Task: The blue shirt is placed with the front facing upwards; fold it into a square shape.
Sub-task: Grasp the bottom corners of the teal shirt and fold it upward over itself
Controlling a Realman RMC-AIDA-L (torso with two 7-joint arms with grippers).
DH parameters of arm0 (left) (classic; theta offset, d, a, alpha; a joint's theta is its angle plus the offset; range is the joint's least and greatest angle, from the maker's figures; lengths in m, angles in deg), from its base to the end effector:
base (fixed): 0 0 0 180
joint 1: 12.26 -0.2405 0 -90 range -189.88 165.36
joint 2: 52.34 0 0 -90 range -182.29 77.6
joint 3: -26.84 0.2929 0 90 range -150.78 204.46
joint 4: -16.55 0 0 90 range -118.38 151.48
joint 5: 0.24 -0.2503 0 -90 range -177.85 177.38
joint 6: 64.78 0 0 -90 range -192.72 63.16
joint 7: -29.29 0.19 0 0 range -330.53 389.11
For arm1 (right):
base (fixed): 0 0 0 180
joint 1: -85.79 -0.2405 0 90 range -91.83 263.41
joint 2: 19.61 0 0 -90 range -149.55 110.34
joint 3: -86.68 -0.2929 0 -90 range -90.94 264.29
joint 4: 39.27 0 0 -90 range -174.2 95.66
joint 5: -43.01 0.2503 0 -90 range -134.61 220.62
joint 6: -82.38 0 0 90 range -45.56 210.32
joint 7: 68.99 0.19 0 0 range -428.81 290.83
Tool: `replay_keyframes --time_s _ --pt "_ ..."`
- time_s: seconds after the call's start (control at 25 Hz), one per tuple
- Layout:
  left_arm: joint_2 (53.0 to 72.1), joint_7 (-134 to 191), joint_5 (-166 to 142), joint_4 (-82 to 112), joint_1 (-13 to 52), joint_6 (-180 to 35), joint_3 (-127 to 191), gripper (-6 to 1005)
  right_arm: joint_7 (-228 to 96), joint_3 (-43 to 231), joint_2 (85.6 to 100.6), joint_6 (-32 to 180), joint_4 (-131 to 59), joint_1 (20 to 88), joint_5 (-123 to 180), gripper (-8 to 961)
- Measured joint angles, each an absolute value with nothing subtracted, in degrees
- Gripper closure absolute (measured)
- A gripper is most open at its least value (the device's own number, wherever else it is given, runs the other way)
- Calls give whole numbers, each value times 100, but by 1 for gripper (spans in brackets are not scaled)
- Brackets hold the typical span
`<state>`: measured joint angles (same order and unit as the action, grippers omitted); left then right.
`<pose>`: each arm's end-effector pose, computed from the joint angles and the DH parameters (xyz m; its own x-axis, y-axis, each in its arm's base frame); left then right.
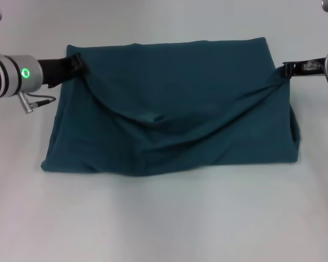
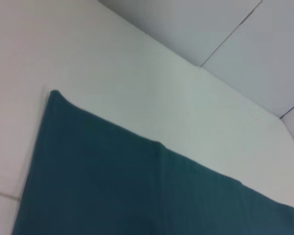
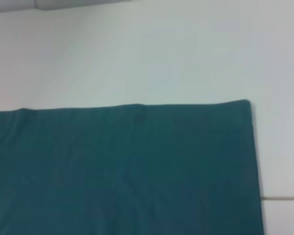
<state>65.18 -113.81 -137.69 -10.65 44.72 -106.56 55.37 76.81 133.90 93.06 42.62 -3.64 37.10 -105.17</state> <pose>-0.2400 0.5917 -0.0369 0.1696 0.6744 0.7186 0.9837 -0.0715 -0.1651 0.3110 0.5832 0.0290 0.5082 -0.6669 -0.5450 -0.7929 -0.1153 -0.5983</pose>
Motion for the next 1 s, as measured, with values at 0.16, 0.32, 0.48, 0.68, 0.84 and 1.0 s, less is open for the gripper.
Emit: replay_keyframes --time_s 0.16,0.32,0.48,0.68,0.84,1.0 --pt "6519 -11380 -13773 -1062 4537 -10519 5552 964 7674 13420 9277 4412 -367 3701 -10516 899" --pt "6521 -11377 -13777 -1060 4547 -10465 5556 965 7626 13466 9256 4534 -368 3627 -10517 900" --pt "6525 -11326 -13775 -1060 4549 -10425 5558 964 7614 13612 9242 4664 -382 3554 -10523 900" --pt "6560 -11313 -13793 -1044 4547 -10320 5598 962 7612 13909 9243 4921 -706 3409 -10580 899" --pt "6568 -11311 -13777 -1000 4520 -10221 5697 958 7613 13990 9297 5149 -915 3312 -10887 900" --pt "6613 -11215 -13774 -1001 4502 -10165 5704 954 7588 14003 9340 5191 -947 3275 -11045 883"
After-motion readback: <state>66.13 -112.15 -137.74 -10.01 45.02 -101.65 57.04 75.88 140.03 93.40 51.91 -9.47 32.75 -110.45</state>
